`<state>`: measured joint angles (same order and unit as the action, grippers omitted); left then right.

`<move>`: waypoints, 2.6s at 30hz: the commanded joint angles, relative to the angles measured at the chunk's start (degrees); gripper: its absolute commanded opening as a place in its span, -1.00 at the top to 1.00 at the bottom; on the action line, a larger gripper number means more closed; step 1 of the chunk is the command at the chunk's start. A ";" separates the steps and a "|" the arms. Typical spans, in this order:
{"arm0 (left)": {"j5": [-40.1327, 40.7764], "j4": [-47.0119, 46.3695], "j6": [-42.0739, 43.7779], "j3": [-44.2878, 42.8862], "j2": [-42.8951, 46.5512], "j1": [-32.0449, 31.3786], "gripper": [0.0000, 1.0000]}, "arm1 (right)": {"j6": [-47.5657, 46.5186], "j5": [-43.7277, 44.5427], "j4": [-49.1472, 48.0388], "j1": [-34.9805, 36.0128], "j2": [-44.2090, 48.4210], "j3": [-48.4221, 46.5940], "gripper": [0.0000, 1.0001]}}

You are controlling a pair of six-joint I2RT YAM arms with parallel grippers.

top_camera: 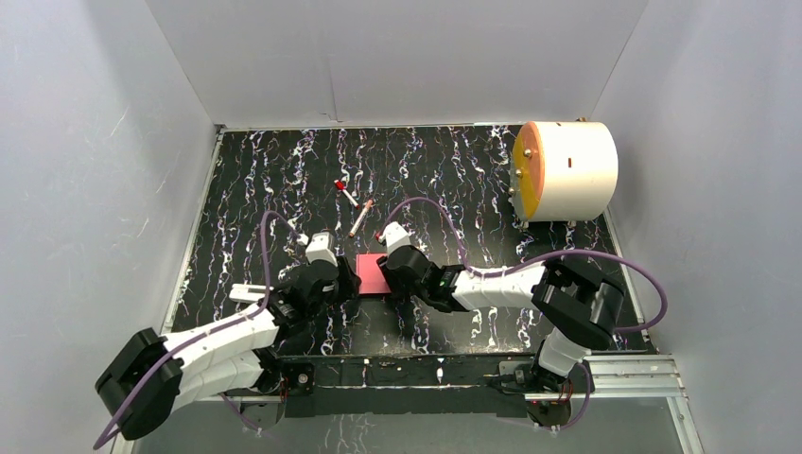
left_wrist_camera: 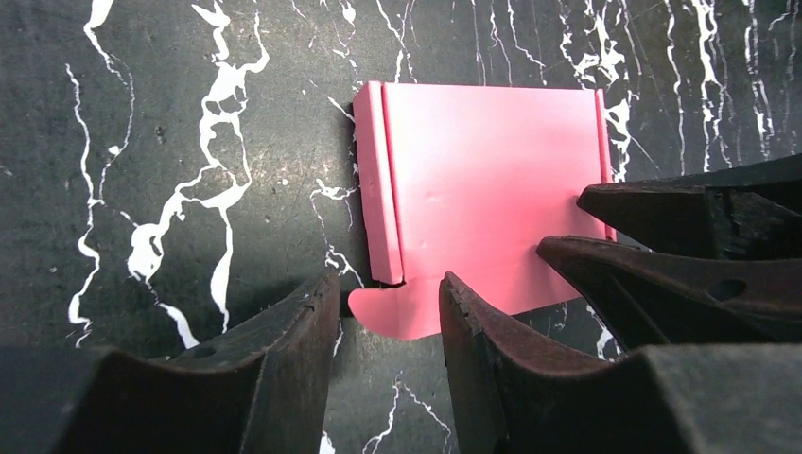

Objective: Fold the paper box

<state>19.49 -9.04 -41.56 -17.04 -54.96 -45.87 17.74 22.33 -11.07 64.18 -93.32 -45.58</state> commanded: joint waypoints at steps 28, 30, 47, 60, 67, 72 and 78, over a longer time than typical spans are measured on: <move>-10.11 -12.91 11.48 -3.97 -18.86 6.55 0.41 | -30.00 -11.09 -2.90 -1.96 2.95 -1.42 -0.39; -11.52 -12.91 11.58 -4.09 -19.33 6.85 0.42 | -31.42 -12.52 -4.38 -2.49 2.92 -0.76 -0.38; -17.46 -14.56 12.17 -3.38 -20.06 9.71 0.46 | -34.18 -16.78 -7.30 -3.10 -5.29 1.40 -0.20; -24.84 -15.22 10.00 -2.78 -16.83 12.27 0.42 | -36.94 -8.12 -5.66 -1.59 -7.90 1.00 0.11; -21.34 -12.57 1.89 -1.10 -6.95 14.25 0.17 | -37.24 -6.86 -5.96 -0.77 -8.21 1.10 0.29; -15.68 -10.08 -4.99 1.21 -2.84 14.91 0.10 | -36.76 -7.33 -5.89 -0.73 -8.00 0.53 0.38; -15.70 -12.88 -13.30 5.10 -0.23 15.00 0.05 | -34.06 -9.10 -6.41 -0.77 -5.83 -0.98 0.34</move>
<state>2.35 -21.34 -47.48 -14.00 -57.08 -31.20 -19.42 14.59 -22.35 63.77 -98.96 -45.34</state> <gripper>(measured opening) 0.468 0.414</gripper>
